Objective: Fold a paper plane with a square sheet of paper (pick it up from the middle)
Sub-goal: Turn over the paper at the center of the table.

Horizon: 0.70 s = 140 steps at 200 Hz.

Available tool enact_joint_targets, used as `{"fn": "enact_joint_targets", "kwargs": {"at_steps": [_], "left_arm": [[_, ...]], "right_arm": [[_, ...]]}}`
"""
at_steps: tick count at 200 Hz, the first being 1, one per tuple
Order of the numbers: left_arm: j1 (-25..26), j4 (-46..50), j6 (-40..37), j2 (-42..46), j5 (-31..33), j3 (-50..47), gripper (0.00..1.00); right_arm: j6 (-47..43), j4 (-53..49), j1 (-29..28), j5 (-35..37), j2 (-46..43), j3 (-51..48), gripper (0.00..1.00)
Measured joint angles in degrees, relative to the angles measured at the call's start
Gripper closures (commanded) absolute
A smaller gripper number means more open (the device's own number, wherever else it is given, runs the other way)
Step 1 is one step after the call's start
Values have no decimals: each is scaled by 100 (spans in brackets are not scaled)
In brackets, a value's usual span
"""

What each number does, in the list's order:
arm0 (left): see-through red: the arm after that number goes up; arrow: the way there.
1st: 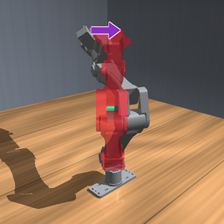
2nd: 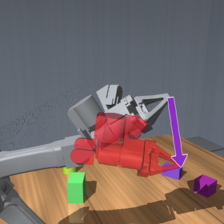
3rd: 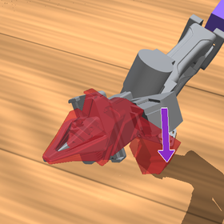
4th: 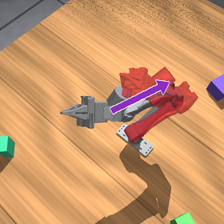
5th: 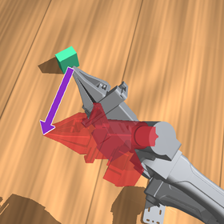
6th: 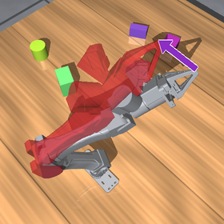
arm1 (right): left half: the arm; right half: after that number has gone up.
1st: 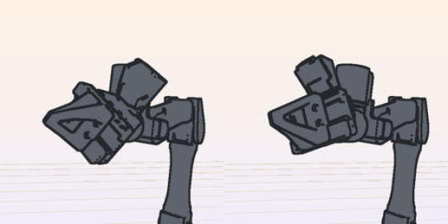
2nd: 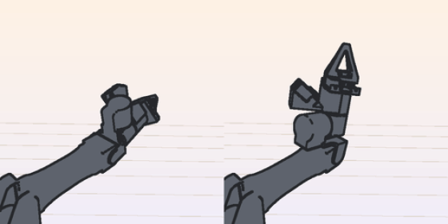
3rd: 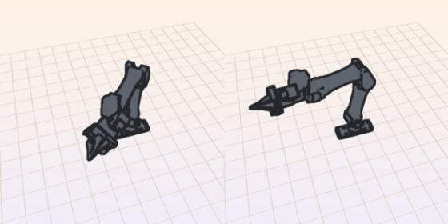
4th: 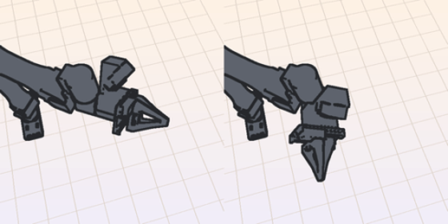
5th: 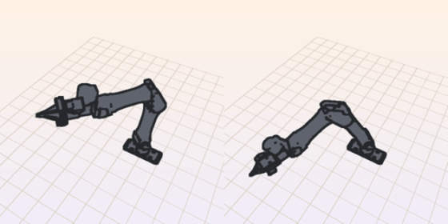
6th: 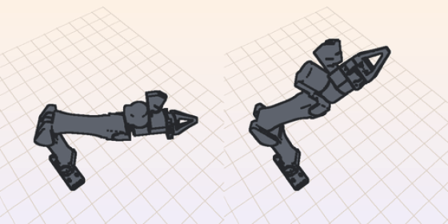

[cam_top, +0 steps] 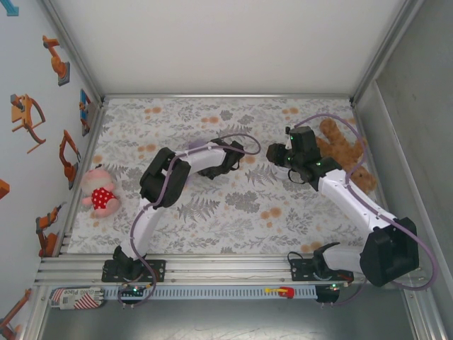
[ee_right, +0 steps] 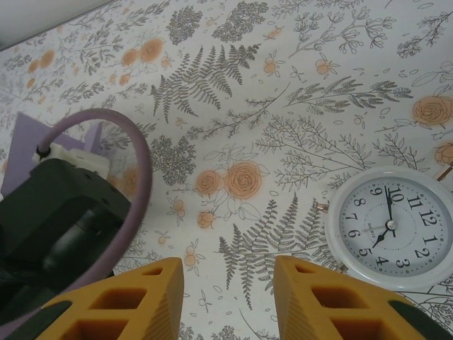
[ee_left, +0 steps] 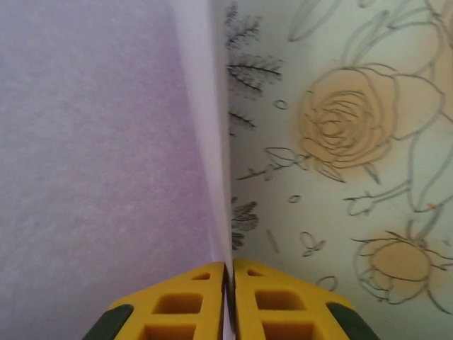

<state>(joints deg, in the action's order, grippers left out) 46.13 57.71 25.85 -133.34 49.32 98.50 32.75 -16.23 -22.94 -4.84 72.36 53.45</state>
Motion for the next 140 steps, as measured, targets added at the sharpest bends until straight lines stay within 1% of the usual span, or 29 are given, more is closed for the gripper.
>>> {"fn": "enact_joint_targets", "kwargs": {"at_steps": [30,65,84,113,140], "left_arm": [[13,-7,87,-37,-243,7,78],[-4,37,157,-24,-328,28,72],[-13,20,197,39,-492,28,68],[7,-264,367,374,-1180,-149,65],[79,-739,601,925,-2162,-686,61]], "right_arm": [[17,2,0,-9,9,0,63],[39,4,0,-24,48,0,63],[46,7,0,-28,63,0,63],[94,22,0,-44,63,-17,63],[160,52,0,-44,63,-90,61]]}}
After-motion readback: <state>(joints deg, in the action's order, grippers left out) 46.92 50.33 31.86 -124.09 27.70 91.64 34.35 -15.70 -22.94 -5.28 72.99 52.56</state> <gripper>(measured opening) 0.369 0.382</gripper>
